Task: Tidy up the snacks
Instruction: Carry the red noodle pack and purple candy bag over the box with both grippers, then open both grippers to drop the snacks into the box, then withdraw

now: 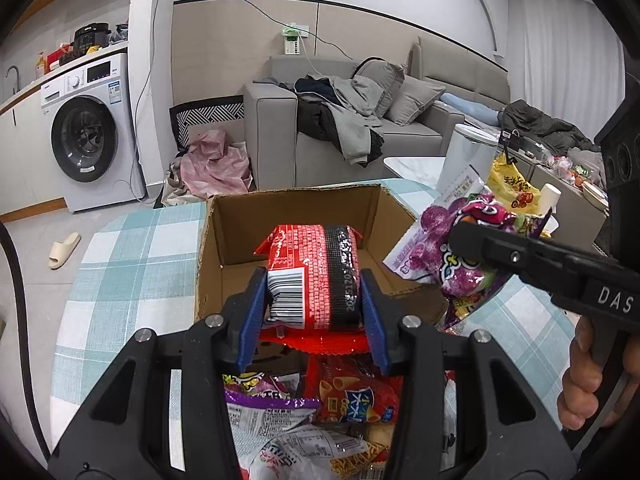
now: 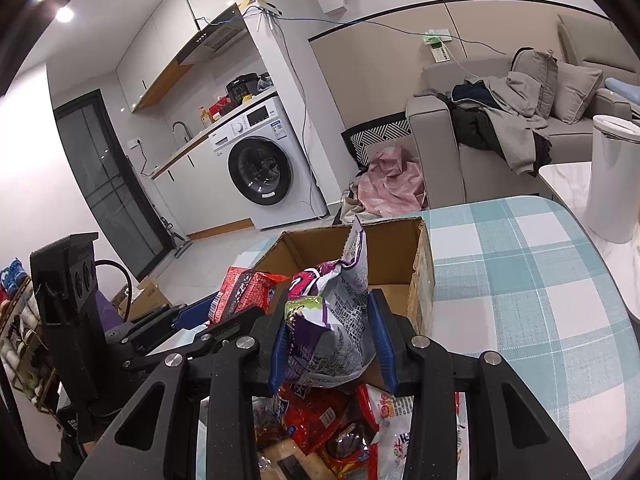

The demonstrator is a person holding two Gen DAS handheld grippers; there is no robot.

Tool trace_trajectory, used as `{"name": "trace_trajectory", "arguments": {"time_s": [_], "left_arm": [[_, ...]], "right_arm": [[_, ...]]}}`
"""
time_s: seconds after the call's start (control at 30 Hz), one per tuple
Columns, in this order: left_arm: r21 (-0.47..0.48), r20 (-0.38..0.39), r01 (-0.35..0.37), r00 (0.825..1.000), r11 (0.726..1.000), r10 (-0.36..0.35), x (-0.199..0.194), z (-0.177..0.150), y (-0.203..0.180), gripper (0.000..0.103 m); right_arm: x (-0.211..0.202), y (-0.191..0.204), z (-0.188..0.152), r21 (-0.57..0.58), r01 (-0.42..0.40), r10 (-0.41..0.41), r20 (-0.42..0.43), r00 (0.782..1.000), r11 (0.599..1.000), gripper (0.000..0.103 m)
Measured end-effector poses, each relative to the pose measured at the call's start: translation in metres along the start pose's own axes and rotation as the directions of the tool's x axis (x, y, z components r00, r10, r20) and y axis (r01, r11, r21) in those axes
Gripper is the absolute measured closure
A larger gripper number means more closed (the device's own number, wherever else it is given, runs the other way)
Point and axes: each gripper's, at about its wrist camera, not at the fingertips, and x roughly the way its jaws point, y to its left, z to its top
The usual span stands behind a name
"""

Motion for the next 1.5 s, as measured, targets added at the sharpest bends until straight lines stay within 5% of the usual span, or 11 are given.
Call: {"name": "trace_trajectory", "arguments": {"time_s": [0.8, 1.1, 1.3, 1.37, 1.5], "left_arm": [[-0.002, -0.085, -0.035, 0.996, 0.999, 0.035, 0.046, 0.004, 0.020, 0.061], [-0.006, -0.121, -0.012, 0.993, 1.000, 0.011, 0.046, -0.002, 0.014, 0.061], [0.000, -0.087, -0.010, 0.996, 1.000, 0.010, 0.035, 0.001, 0.013, 0.059], [-0.001, -0.083, -0.017, 0.996, 1.000, 0.017, 0.030, 0.003, 0.013, 0.045], [-0.017, -0.056, -0.038, 0.998, 0.999, 0.037, 0.015, 0.001, 0.014, 0.023]], "right_arm": [[0.046, -0.021, 0.019, 0.058, 0.071, -0.069, -0.038, 0.997, 0.996, 0.066], [0.059, -0.012, 0.015, -0.018, 0.084, -0.086, -0.079, 0.993, 0.996, 0.065], [0.052, 0.004, 0.014, -0.087, 0.060, -0.065, -0.058, 0.996, 0.994, 0.050], [0.048, 0.008, 0.014, -0.108, 0.065, -0.071, -0.056, 0.996, 0.992, 0.049], [0.034, 0.013, 0.009, -0.145, 0.069, -0.074, -0.030, 0.997, 0.987, 0.011]]}}
